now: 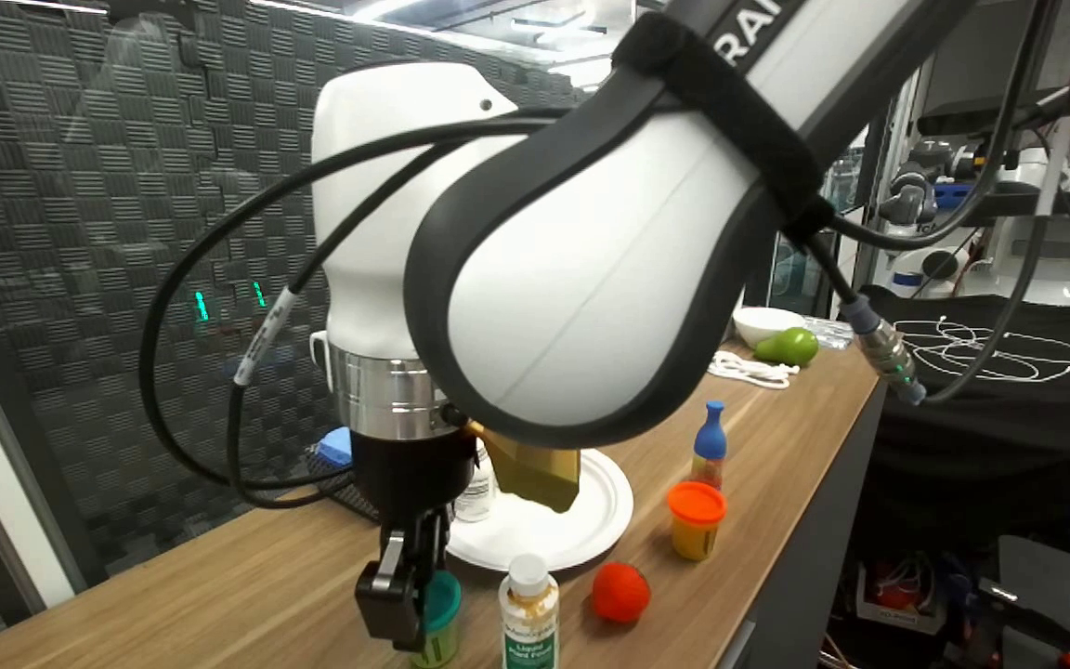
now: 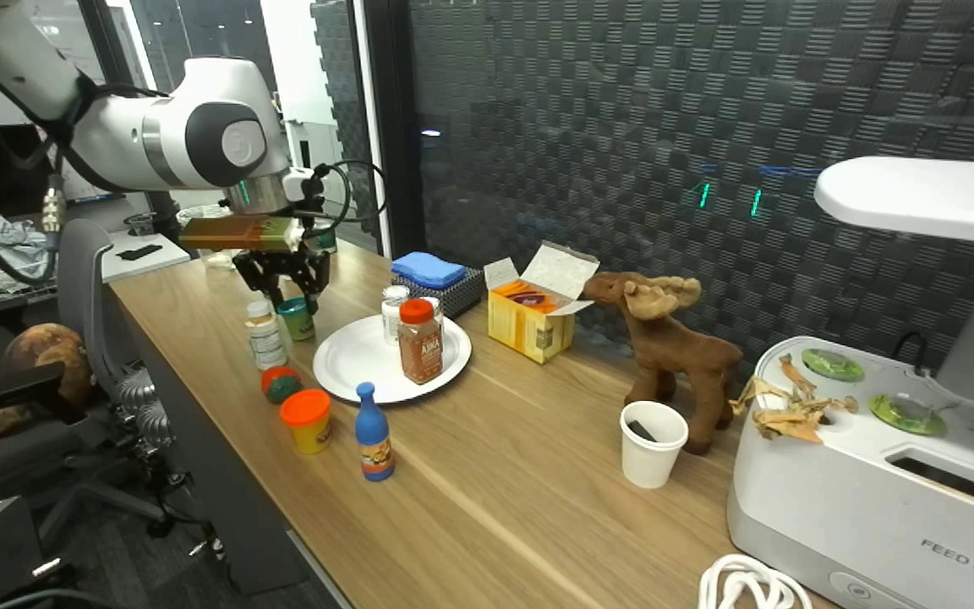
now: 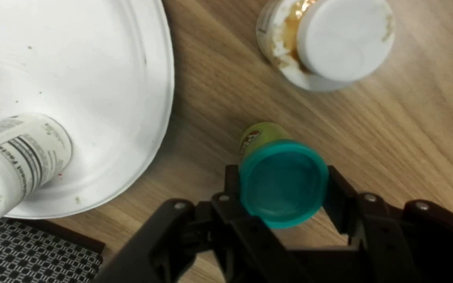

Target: Put the bottles on the tray

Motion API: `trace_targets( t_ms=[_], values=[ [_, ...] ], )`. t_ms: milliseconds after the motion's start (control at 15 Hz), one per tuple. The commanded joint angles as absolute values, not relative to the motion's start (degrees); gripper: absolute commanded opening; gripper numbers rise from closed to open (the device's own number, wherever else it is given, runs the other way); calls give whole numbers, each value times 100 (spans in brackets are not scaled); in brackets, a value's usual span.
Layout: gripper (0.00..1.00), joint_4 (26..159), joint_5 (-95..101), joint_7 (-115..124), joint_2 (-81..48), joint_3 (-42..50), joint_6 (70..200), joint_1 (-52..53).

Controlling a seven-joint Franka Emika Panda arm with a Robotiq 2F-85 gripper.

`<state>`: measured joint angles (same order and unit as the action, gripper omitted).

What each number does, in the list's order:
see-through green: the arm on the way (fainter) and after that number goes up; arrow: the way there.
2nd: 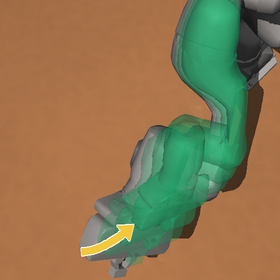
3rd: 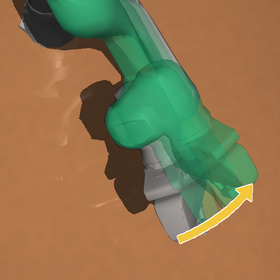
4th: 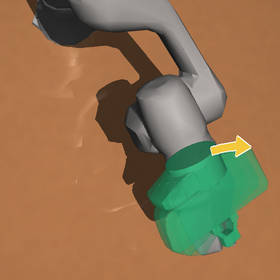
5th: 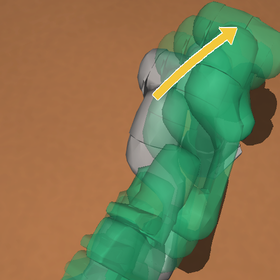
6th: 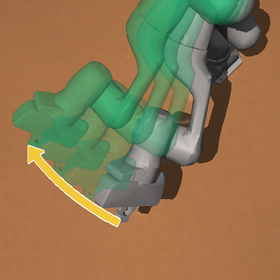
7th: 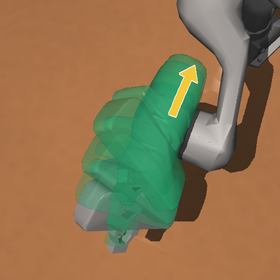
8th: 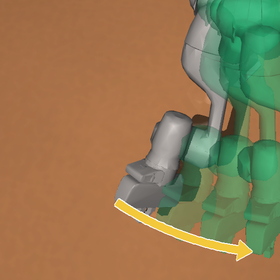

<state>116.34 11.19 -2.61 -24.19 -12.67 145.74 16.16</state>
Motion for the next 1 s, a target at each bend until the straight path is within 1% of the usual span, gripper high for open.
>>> trace_targets(
  t_ms=[0,467,933],
  values=[
    [28,11562,1276,-165,-2296,-1130,14643,1736],
    [28,11805,2012,663,-1752,-670,14676,1864],
    [28,11924,2129,943,-1700,-447,14623,1695]
  ],
)
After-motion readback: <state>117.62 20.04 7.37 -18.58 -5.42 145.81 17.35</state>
